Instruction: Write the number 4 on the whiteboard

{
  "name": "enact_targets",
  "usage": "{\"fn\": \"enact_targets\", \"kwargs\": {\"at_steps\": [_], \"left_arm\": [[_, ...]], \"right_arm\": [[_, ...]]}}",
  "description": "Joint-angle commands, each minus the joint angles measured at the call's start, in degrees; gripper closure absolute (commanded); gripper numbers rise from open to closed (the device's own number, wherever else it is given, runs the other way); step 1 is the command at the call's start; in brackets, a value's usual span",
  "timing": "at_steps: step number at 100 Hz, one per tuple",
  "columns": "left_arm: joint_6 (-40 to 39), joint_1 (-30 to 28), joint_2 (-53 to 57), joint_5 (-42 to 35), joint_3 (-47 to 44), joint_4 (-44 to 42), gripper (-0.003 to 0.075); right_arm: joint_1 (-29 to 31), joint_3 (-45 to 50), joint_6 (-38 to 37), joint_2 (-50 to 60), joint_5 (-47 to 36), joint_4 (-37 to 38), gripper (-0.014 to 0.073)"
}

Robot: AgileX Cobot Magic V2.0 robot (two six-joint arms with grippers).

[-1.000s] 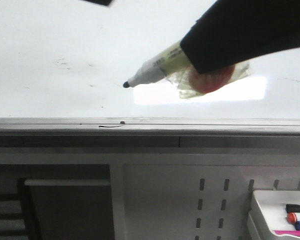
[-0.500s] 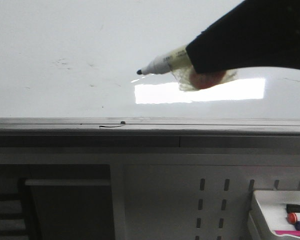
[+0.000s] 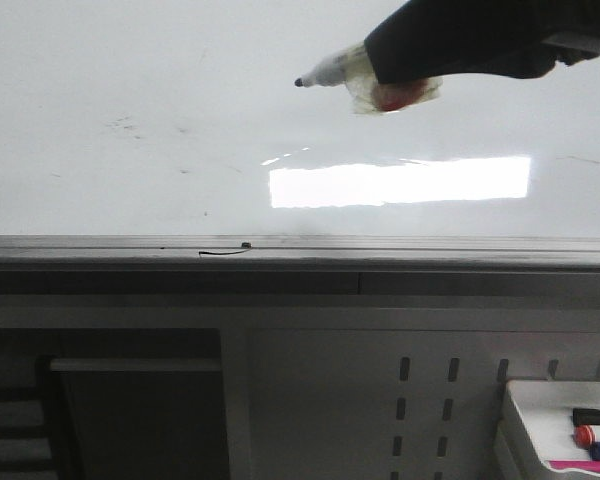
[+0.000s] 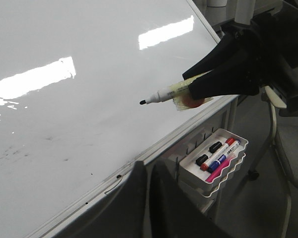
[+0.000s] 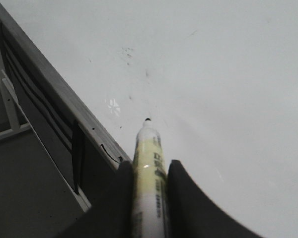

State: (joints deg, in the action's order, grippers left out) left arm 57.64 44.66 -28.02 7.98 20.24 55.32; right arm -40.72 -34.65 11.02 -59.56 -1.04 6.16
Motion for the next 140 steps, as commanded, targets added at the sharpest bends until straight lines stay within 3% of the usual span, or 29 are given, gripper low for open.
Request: {"fn": "enact_targets", "kwargs": {"at_steps": [1, 36, 75, 140], "left_arm": [[-0.56, -0.22, -0.02, -2.67, 1.77, 1.06, 0.0741], [-0.56, -0.22, -0.02, -2.67, 1.77, 1.06, 0.0741], [-0.56, -0.22, -0.02, -2.67, 1.77, 1.06, 0.0741], [-0.56, -0.22, -0.02, -2.67, 1.77, 1.06, 0.0741]], "right_arm": [[0.48, -2.05, -0.33, 0.78, -4.40, 0.05, 0.0646], [0.48, -2.05, -0.33, 1.93, -6.86, -0.58, 0.0646], [0.48, -1.94, 2.29, 1.71, -12.35, -16.14, 0.0646], [0.70, -1.94, 5.24, -1.24, -14.32, -16.38, 0.0646]]}}
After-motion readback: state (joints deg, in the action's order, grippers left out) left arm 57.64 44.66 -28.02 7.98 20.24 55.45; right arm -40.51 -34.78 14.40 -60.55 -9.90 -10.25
